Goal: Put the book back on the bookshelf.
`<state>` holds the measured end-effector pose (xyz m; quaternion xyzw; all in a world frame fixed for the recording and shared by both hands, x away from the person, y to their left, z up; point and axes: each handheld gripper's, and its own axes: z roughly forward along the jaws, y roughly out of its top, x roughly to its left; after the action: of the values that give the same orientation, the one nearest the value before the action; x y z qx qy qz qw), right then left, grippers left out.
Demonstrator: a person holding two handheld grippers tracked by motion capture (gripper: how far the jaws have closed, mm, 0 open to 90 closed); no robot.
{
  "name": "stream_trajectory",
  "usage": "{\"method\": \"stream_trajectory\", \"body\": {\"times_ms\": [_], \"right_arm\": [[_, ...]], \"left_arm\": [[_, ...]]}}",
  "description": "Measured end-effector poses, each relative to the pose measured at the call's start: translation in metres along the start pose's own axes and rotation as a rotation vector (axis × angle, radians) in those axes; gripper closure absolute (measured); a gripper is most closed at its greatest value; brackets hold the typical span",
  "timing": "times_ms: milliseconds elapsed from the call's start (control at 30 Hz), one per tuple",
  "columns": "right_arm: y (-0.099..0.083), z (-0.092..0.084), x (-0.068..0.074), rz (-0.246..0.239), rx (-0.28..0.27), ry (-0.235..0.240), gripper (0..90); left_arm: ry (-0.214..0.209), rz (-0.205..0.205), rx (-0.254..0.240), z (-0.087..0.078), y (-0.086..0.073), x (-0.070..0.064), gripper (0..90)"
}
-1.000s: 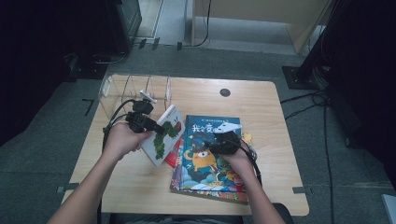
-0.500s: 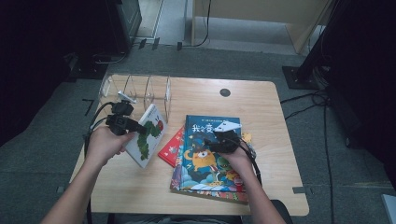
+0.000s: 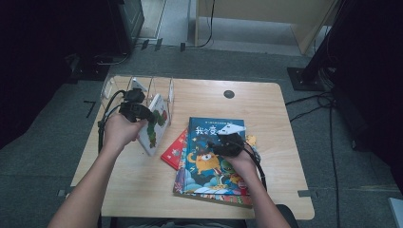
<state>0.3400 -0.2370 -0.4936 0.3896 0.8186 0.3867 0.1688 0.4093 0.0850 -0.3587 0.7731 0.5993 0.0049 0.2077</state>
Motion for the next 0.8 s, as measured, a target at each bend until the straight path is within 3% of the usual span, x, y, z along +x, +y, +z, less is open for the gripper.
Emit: {"method": "stream_trajectory", "body": {"times_ms": [433,800], "right_arm": [[0.0,0.0,0.0,-0.004,-0.001,0.0,44.7],[0.0,0.0,0.001,-0.003,0.0,0.004,45.7]], "left_arm": [[0.045,-0.033,-0.004,0.01,0.047,-0.004,77.0],[0.061,-0.053,-0.006,0.03,0.068,0.003,77.0]]}}
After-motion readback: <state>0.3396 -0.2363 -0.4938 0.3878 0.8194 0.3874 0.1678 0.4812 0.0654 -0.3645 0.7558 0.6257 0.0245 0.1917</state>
